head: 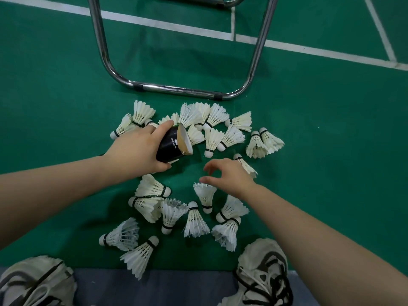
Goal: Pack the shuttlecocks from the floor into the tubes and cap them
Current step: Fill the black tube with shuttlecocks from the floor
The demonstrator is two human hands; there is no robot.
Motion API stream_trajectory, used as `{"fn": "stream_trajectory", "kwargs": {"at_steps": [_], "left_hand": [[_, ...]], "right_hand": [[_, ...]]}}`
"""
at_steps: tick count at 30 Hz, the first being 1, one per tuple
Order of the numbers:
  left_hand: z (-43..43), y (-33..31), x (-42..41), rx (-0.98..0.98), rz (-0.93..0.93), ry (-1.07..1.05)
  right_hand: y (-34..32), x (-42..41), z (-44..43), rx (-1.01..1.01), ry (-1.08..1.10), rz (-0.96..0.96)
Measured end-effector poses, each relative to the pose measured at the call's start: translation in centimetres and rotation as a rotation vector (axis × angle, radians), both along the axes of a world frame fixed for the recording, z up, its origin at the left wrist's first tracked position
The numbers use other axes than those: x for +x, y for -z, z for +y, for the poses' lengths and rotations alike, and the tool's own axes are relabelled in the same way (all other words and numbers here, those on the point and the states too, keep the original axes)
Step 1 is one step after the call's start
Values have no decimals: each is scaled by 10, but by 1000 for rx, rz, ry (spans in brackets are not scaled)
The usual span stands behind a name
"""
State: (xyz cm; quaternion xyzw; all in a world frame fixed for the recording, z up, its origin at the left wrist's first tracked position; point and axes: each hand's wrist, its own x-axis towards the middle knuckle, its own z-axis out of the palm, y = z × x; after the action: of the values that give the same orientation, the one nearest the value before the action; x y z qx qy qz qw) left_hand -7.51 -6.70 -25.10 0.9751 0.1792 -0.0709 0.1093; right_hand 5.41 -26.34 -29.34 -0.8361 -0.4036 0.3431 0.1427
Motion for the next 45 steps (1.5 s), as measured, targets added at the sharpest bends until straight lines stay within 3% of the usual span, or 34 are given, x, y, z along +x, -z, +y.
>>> {"fn": "stream_trajectory", "kwargs": {"at_steps": [8,12,20,24,30,33,38,45], "left_hand": [[-5,-11,-22,1,-23,-34],[2,-17,-36,8,-43,-54],[10,-23,-52,17,-43,-76],[11,-22,-53,11,-56,-74],[15,-21,-51,-8,-53,-90],[17,-19,-51,-7,-49,-94],[20,-15,-52,-4,-43,-98],[21,-18,-54,-20,-50,-119]], "right_hand": [[-2,-55,5,3,-131,54],[8,-84,11,-86,-371,-59],[21,-97,-13,-307,-556,-280],[17,-92,-5,-307,-308,-197],[13,-53,16,-100,166,-165],[13,-35,20,-87,325,-125],[10,-45,30,-43,159,-143],[12,-98,67,50,-252,-303]]}}
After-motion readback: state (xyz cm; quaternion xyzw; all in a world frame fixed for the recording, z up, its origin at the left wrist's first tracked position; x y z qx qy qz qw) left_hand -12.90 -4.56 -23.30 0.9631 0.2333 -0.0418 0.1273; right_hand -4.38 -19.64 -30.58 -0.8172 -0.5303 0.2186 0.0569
